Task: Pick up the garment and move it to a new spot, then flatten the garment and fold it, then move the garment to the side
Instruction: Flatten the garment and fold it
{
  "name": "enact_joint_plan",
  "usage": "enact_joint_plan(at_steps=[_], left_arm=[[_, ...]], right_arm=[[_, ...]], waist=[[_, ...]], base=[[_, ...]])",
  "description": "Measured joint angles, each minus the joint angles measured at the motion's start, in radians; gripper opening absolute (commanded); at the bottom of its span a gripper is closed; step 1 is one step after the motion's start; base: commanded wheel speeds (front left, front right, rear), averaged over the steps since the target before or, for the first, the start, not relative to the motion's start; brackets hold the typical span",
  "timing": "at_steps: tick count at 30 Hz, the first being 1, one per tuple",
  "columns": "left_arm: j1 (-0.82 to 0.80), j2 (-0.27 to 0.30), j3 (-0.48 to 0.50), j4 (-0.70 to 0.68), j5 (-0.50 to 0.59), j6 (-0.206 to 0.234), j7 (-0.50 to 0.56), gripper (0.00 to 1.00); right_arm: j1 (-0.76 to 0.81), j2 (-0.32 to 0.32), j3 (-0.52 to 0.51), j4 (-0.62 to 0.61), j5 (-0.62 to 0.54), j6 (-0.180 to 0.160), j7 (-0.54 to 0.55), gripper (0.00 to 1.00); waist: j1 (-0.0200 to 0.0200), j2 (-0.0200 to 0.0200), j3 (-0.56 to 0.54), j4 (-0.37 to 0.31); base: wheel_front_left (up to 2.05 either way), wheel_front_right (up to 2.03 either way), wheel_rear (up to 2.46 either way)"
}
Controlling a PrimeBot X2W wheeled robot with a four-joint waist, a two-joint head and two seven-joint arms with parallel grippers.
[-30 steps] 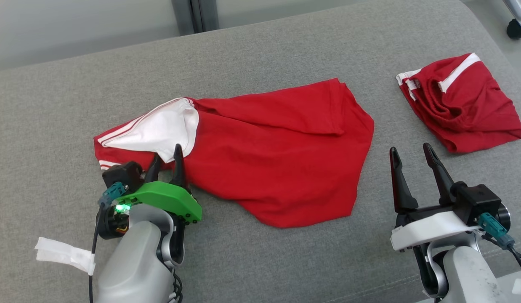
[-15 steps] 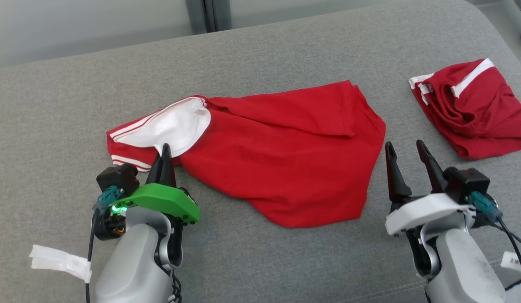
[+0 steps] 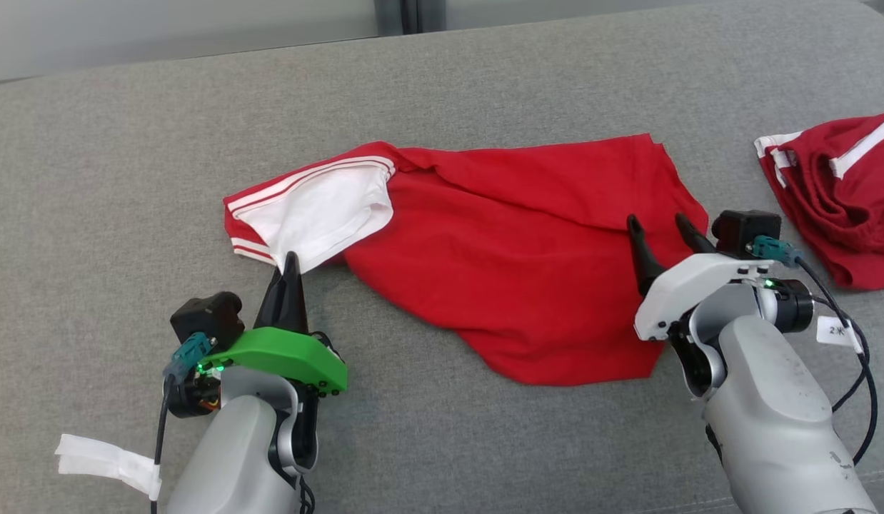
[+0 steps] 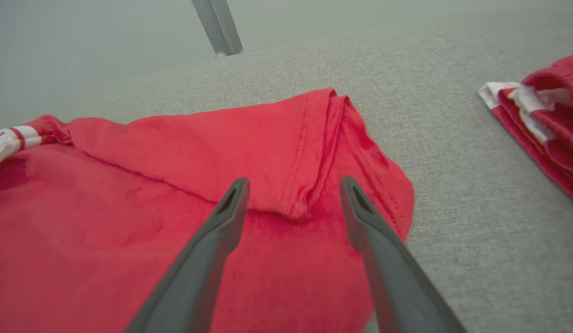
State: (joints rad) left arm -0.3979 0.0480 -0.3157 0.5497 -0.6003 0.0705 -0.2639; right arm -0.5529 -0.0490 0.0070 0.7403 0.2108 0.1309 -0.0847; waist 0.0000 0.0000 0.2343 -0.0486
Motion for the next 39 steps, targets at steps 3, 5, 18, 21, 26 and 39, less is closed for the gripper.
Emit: enact_joint_plan(at_steps=[3, 5, 18, 21, 26, 39], left_arm=[[0.005, 0.000, -0.005, -0.010, -0.002, 0.002, 0.000, 0.00], [0.007, 0.000, -0.006, -0.015, -0.002, 0.006, 0.000, 0.00], [0.009, 0.000, 0.007, -0.021, 0.002, 0.008, 0.000, 0.00], [0.009, 0.000, 0.012, -0.021, 0.005, 0.007, 0.000, 0.00], [0.009, 0.000, 0.017, -0.022, 0.009, 0.007, 0.000, 0.00], [0.022, 0.000, 0.065, -0.064, 0.043, -0.001, 0.000, 0.00]], right_arm=[[-0.031, 0.000, 0.001, 0.052, -0.030, 0.000, 0.028, 1.00], [-0.048, 0.000, 0.004, 0.081, -0.046, 0.000, 0.040, 1.00], [-0.119, 0.000, 0.017, 0.201, -0.085, 0.000, 0.015, 0.43], [-0.134, 0.000, 0.016, 0.225, -0.095, 0.000, 0.002, 0.33], [-0.158, 0.000, 0.005, 0.258, -0.109, 0.000, -0.027, 0.00], [-0.195, 0.000, 0.000, 0.253, -0.116, 0.000, -0.135, 0.00]], waist=[[0.0000, 0.0000, 0.004, 0.010], [0.0000, 0.0000, 0.007, 0.013], [0.0000, 0.0000, 0.016, 0.013], [0.0000, 0.0000, 0.018, 0.014], [0.0000, 0.0000, 0.018, 0.015], [0.0000, 0.0000, -0.014, -0.003]], base=[[0.00, 0.00, 0.00], [0.00, 0.00, 0.00], [0.00, 0.00, 0.00], [0.00, 0.00, 0.00], [0.00, 0.00, 0.00], [0.00, 0.00, 0.00]])
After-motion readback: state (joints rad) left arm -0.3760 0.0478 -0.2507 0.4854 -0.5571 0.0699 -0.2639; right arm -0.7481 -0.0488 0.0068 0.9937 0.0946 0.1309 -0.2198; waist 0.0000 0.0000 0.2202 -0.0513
